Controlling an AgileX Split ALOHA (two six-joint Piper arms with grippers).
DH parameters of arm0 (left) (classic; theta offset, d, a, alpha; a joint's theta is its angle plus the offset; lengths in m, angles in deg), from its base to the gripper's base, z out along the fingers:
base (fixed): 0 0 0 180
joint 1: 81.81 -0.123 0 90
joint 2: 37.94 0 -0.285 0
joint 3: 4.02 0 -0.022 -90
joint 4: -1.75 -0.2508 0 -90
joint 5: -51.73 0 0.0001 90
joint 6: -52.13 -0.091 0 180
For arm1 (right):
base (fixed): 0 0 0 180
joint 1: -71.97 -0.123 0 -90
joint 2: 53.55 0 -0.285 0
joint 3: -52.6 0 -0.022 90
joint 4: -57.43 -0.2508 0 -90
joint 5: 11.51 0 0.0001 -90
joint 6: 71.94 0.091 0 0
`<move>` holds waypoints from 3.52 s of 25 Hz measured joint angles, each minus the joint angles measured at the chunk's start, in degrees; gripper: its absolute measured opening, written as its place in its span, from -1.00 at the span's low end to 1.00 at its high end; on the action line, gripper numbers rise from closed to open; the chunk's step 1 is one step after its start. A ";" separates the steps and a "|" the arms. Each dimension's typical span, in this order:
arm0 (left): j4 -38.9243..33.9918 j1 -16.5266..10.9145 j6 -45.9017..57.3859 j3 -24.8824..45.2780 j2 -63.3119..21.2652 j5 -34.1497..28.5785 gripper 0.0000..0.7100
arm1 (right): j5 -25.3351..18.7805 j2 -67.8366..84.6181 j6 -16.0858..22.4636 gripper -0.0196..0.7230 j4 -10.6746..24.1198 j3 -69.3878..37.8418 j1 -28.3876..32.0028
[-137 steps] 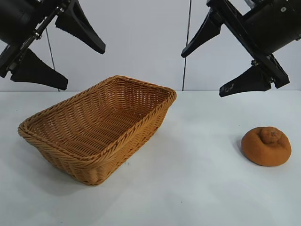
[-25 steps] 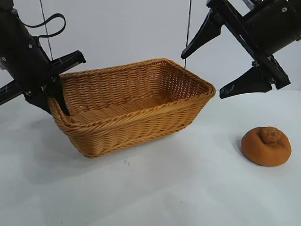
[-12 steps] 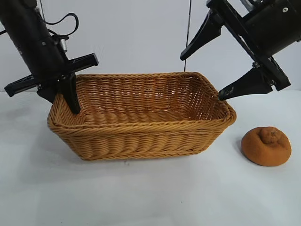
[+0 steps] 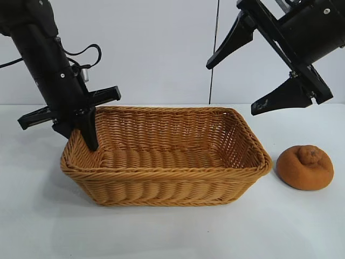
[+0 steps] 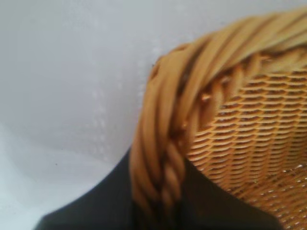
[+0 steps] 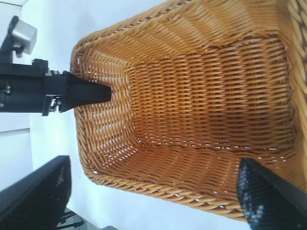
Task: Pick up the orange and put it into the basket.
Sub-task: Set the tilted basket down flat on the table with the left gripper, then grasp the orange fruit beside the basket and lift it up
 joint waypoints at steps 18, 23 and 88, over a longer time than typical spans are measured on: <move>-5.71 0.00 -2.13 -3.74 -8.81 -4.82 0.54 | -0.17 0.00 0.00 0.78 0.06 0.00 0.00; -12.20 -2.94 -2.47 -8.03 -10.89 -10.19 0.55 | -0.17 0.00 0.00 0.78 0.06 0.00 0.00; -20.85 -10.10 -5.88 61.80 -125.04 -3.49 0.55 | -14.87 0.35 17.58 0.78 41.43 17.32 8.20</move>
